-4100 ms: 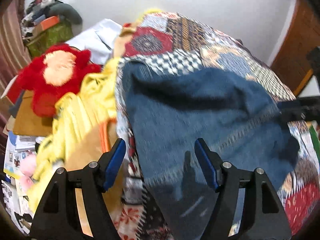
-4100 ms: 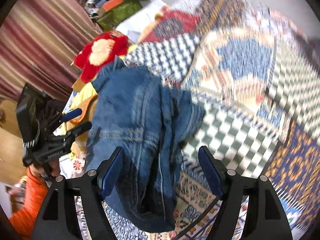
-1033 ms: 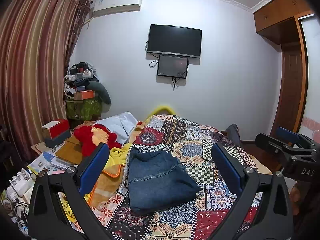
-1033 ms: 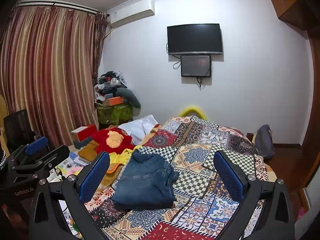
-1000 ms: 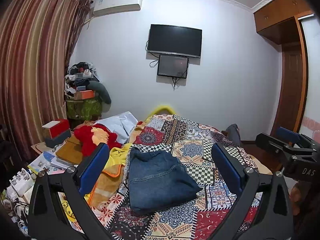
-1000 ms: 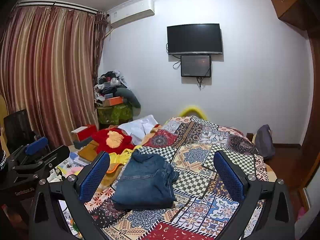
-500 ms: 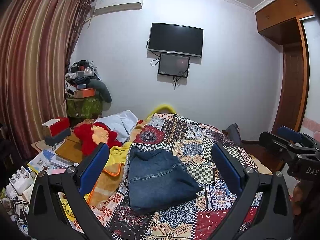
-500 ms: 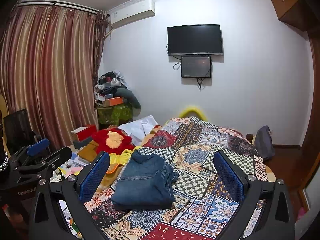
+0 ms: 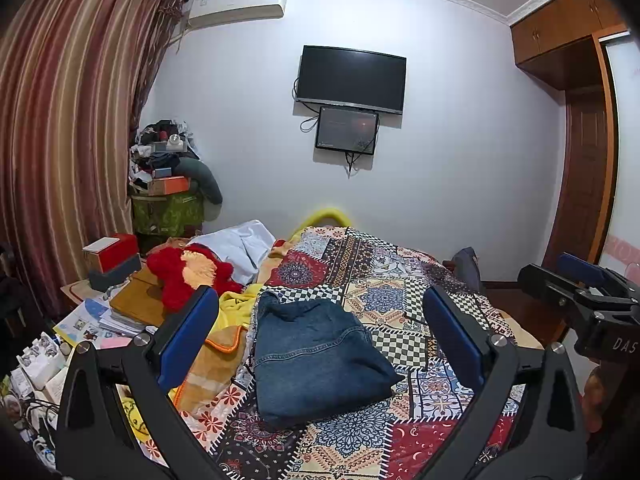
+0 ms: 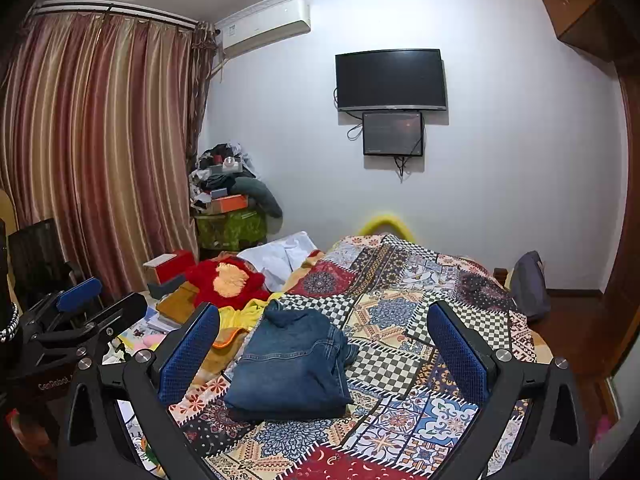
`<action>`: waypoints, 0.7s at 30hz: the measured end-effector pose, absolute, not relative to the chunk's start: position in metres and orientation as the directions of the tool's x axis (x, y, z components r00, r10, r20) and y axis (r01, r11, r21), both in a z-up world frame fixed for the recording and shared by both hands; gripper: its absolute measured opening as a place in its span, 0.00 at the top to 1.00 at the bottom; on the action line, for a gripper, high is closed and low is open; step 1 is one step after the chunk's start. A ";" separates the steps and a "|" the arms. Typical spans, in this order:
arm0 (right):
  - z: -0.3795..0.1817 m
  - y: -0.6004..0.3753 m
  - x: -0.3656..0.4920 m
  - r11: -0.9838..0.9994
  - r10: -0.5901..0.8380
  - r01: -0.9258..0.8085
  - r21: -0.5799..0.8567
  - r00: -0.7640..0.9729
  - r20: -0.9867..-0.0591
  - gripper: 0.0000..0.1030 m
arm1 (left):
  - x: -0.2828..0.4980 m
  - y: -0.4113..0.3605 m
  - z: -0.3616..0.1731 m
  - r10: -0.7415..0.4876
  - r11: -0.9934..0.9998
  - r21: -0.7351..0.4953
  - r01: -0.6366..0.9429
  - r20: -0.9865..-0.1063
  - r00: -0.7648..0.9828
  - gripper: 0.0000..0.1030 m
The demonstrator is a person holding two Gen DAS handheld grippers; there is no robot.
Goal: Fold large clothes
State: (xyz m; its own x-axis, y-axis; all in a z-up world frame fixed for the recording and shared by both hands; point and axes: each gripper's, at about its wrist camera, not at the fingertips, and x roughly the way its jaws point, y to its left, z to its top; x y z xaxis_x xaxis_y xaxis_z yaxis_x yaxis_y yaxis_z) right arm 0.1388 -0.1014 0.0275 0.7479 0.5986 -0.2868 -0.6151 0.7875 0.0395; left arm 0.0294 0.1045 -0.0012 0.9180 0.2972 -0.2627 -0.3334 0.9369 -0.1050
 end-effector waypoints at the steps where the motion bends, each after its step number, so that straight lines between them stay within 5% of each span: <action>1: 0.027 -0.101 0.139 0.787 0.599 -0.616 0.041 0.747 -0.287 0.00 | 0.029 0.104 -0.001 0.298 0.937 -0.104 -0.334 -0.263 0.918 0.00; 21: 0.029 -0.101 0.138 0.786 0.600 -0.616 0.043 0.746 -0.288 0.00 | 0.032 0.105 0.000 0.272 0.943 -0.119 -0.312 -0.271 0.923 0.00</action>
State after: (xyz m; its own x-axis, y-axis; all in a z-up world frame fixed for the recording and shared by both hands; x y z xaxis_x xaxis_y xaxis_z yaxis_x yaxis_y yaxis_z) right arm 0.1381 -0.1013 0.0290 0.7460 0.6004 -0.2882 -0.6163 0.7864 0.0431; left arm 0.0321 0.1047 -0.0001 0.9234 0.2716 -0.2714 -0.3122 0.9425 -0.1190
